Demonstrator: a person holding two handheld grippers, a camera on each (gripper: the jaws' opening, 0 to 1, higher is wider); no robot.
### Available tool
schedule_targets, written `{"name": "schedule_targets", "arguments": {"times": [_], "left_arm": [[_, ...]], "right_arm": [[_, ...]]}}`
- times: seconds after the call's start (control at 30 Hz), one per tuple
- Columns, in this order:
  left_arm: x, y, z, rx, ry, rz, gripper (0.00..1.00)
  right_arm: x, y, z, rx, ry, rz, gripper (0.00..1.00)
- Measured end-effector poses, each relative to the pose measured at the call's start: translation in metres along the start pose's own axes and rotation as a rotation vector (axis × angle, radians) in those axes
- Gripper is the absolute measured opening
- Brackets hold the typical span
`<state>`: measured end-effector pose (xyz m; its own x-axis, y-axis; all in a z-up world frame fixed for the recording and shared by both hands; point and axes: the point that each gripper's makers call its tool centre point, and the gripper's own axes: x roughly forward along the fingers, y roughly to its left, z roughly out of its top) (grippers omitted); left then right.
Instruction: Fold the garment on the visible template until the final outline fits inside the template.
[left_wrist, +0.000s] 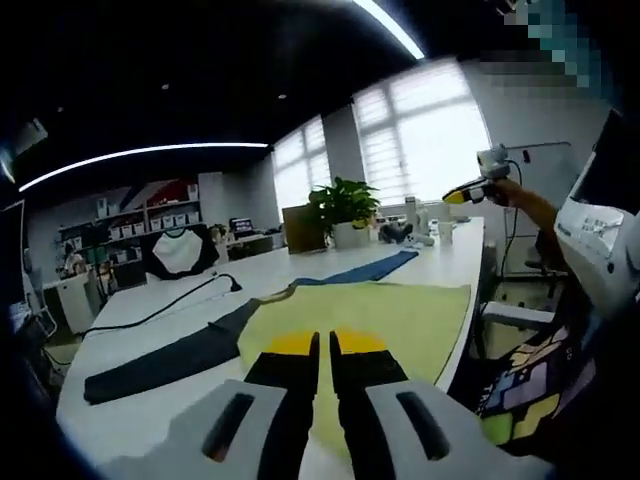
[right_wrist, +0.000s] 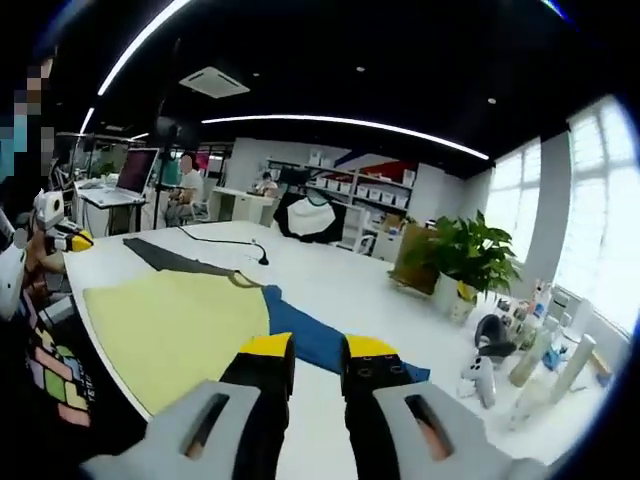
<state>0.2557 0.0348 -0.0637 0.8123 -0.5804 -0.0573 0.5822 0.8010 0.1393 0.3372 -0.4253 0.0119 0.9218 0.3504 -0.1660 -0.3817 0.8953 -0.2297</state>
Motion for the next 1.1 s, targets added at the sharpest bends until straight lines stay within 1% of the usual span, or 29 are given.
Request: {"name": "schedule_targets", "arguments": {"times": [0.03,0.1,0.17,0.23,0.3,0.33,0.37,0.43,0.53,0.57,0.6,0.63,0.73,0.8,0.87,0.9,0.93,0.97,1.03,1.07,1.1], "left_arm": [[0.001,0.001,0.0,0.0,0.0,0.01,0.08],[0.003,0.003,-0.002,0.012,0.006,0.029,0.11],[0.005,0.003,-0.002,0.014,0.004,0.043,0.14],[0.006,0.003,-0.001,0.017,0.002,0.048,0.18],[0.01,0.003,-0.002,0.016,0.005,0.05,0.21],[0.011,0.003,-0.003,0.014,0.005,0.049,0.22],[0.014,0.003,-0.002,0.01,-0.005,0.048,0.26],[0.015,0.006,0.0,0.017,-0.021,0.063,0.34],[0.015,0.012,0.006,0.026,-0.042,0.096,0.49],[0.016,0.014,0.006,0.025,-0.043,0.103,0.55],[0.016,0.017,0.007,0.023,-0.046,0.124,0.59],[0.016,0.018,0.007,0.026,-0.046,0.134,0.65],[0.015,0.024,0.008,0.051,-0.052,0.168,0.78],[0.014,0.027,0.011,0.055,-0.062,0.184,0.84],[0.013,0.028,0.012,0.051,-0.067,0.194,0.91],[0.014,0.029,0.012,0.053,-0.068,0.194,0.93],[0.013,0.03,0.014,0.058,-0.08,0.198,0.93],[0.013,0.03,0.015,0.055,-0.089,0.199,0.93],[0.012,0.028,0.019,0.043,-0.108,0.189,0.95],[0.012,0.027,0.02,0.042,-0.11,0.186,0.97],[0.013,0.026,0.02,0.047,-0.11,0.184,0.98]], "right_arm": [[0.003,-0.008,0.003,0.018,-0.013,-0.016,0.19],[0.009,-0.021,0.007,0.009,-0.033,-0.038,0.21],[0.014,-0.03,0.007,0.013,-0.034,-0.057,0.24],[0.024,-0.045,0.005,0.028,-0.041,-0.082,0.27],[0.034,-0.055,0.001,0.046,-0.033,-0.085,0.28],[0.036,-0.056,0.0,0.045,-0.03,-0.083,0.29],[0.046,-0.053,-0.009,0.051,0.013,-0.038,0.32],[0.058,-0.056,-0.01,0.068,0.003,-0.029,0.4],[0.069,-0.06,-0.007,0.051,-0.025,-0.024,0.45],[0.075,-0.061,-0.008,0.034,-0.025,-0.009,0.47],[0.078,-0.061,-0.01,0.031,-0.019,0.005,0.47],[0.082,-0.061,-0.012,0.032,-0.02,0.014,0.49],[0.094,-0.062,-0.021,0.032,-0.016,0.035,0.59],[0.102,-0.064,-0.029,0.025,-0.003,0.029,0.63],[0.109,-0.07,-0.036,-0.011,0.002,0.005,0.7],[0.113,-0.075,-0.034,-0.076,-0.042,-0.022,0.75],[0.115,-0.078,-0.033,-0.103,-0.061,-0.041,0.79],[0.117,-0.079,-0.036,-0.105,-0.057,-0.048,0.82],[0.124,-0.084,-0.048,-0.051,-0.017,-0.05,0.86],[0.128,-0.087,-0.051,-0.021,-0.021,-0.051,0.89],[0.132,-0.091,-0.053,-0.009,-0.028,-0.053,0.92]]}}
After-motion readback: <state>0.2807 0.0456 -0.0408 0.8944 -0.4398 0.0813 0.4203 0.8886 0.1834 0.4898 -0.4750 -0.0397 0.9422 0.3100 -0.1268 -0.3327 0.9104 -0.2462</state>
